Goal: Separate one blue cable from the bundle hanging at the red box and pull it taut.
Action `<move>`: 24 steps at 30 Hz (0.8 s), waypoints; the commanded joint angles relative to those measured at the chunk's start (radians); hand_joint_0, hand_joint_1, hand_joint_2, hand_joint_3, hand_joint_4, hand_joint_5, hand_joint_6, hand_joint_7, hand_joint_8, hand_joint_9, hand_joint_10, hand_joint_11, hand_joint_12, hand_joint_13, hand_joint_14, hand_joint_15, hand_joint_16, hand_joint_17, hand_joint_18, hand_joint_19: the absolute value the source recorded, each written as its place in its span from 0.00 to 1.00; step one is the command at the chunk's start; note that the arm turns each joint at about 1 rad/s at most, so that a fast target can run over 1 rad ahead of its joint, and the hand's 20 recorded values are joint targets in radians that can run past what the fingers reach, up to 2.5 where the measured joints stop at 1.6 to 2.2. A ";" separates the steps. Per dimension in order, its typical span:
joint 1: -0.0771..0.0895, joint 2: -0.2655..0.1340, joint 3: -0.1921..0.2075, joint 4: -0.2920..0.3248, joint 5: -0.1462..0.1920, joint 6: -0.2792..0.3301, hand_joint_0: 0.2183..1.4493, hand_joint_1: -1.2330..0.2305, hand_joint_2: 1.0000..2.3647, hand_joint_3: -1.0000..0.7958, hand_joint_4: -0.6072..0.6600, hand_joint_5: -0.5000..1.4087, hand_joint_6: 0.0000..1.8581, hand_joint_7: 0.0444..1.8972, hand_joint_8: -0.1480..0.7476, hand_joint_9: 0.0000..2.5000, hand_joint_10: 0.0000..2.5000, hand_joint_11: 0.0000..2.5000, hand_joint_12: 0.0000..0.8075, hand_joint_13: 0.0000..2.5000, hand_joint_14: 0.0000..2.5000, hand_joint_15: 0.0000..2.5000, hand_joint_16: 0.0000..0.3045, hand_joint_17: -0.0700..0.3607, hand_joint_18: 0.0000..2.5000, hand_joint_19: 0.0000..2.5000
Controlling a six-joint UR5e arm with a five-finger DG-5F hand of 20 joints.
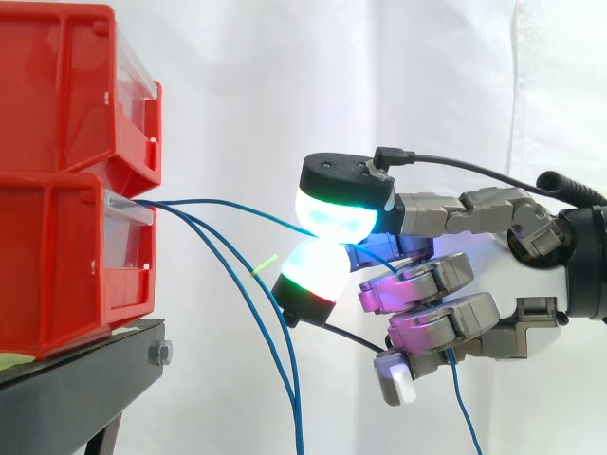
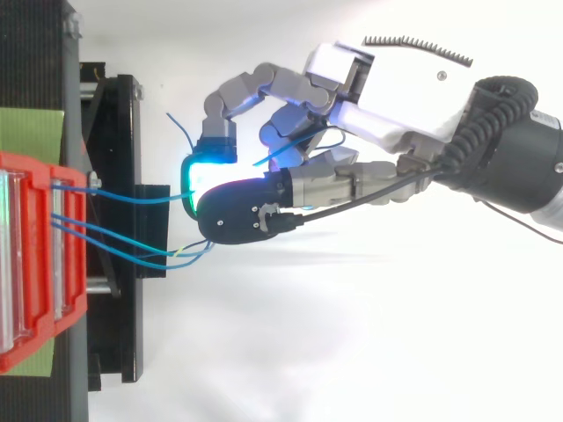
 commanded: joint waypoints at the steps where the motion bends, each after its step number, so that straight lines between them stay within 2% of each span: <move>1: 0.000 0.000 -0.001 0.000 0.000 0.000 0.31 0.38 0.01 0.39 0.53 0.17 0.50 0.52 0.41 0.38 0.86 0.53 0.35 0.50 0.37 0.61 0.16 0.41 0.34 0.38; 7: 0.000 0.000 -0.001 -0.003 -0.002 -0.001 0.28 0.41 0.00 0.28 0.54 0.17 0.50 0.51 0.43 0.38 0.87 0.52 0.36 0.50 0.40 0.59 0.16 0.41 0.34 0.39; 12: -0.004 0.000 -0.001 -0.005 -0.006 -0.014 0.27 0.45 0.00 0.28 0.55 0.17 0.50 0.50 0.43 0.38 0.88 0.51 0.37 0.50 0.41 0.57 0.16 0.42 0.35 0.38; 17: -0.003 0.002 -0.001 -0.043 -0.005 -0.044 0.26 0.50 0.00 0.28 0.55 0.17 0.49 0.50 0.44 0.37 0.88 0.51 0.37 0.50 0.41 0.57 0.16 0.42 0.35 0.38; 21: -0.003 0.002 -0.001 -0.046 -0.009 -0.048 0.27 0.55 0.00 0.28 0.55 0.17 0.49 0.51 0.43 0.38 0.87 0.51 0.36 0.50 0.41 0.57 0.16 0.41 0.34 0.38; 23: -0.004 0.002 -0.001 -0.044 -0.009 -0.049 0.28 0.55 0.00 0.28 0.55 0.17 0.49 0.51 0.43 0.38 0.87 0.51 0.36 0.50 0.40 0.57 0.15 0.41 0.34 0.38; 24: -0.012 0.002 -0.001 -0.041 -0.009 -0.048 0.29 0.54 0.00 0.28 0.55 0.17 0.49 0.52 0.43 0.38 0.86 0.51 0.36 0.50 0.40 0.58 0.15 0.41 0.34 0.38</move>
